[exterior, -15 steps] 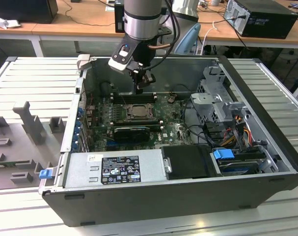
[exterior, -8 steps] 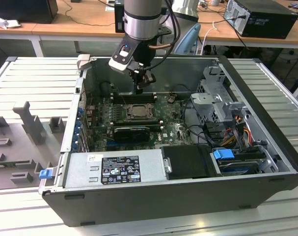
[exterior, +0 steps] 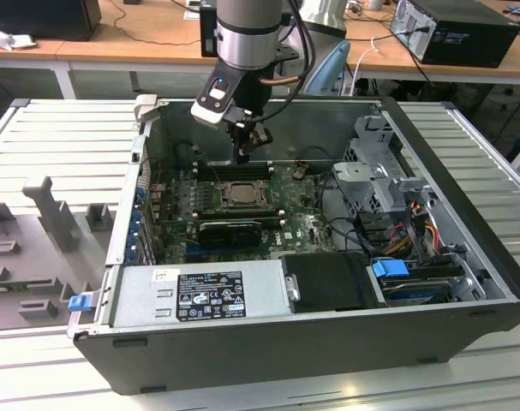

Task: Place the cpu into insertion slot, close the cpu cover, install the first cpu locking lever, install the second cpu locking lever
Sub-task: 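Install the first cpu locking lever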

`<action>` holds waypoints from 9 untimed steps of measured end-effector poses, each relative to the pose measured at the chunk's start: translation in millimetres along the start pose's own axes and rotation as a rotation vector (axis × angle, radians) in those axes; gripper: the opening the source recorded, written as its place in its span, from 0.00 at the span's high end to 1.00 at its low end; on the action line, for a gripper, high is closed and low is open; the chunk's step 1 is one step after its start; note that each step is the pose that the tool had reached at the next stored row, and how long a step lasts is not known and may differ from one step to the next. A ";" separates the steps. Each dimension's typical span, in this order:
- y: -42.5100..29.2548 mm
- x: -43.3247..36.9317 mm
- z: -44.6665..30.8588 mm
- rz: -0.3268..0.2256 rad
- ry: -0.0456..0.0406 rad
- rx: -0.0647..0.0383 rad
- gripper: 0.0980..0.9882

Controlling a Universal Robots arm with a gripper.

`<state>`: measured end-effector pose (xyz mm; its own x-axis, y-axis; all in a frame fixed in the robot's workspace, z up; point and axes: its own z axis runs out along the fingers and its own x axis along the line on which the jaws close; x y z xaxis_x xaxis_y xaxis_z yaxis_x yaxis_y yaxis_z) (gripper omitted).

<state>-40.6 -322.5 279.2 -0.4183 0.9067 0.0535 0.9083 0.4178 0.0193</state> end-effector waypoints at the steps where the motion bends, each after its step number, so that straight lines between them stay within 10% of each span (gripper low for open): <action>1: 0.0 0.0 0.0 -0.004 0.0001 0.000 0.99; 9: 0.0 0.0 0.0 -0.084 0.0010 0.005 0.99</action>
<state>-40.6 -322.5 279.2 -0.4932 0.8683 0.0529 0.8699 0.4929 0.0190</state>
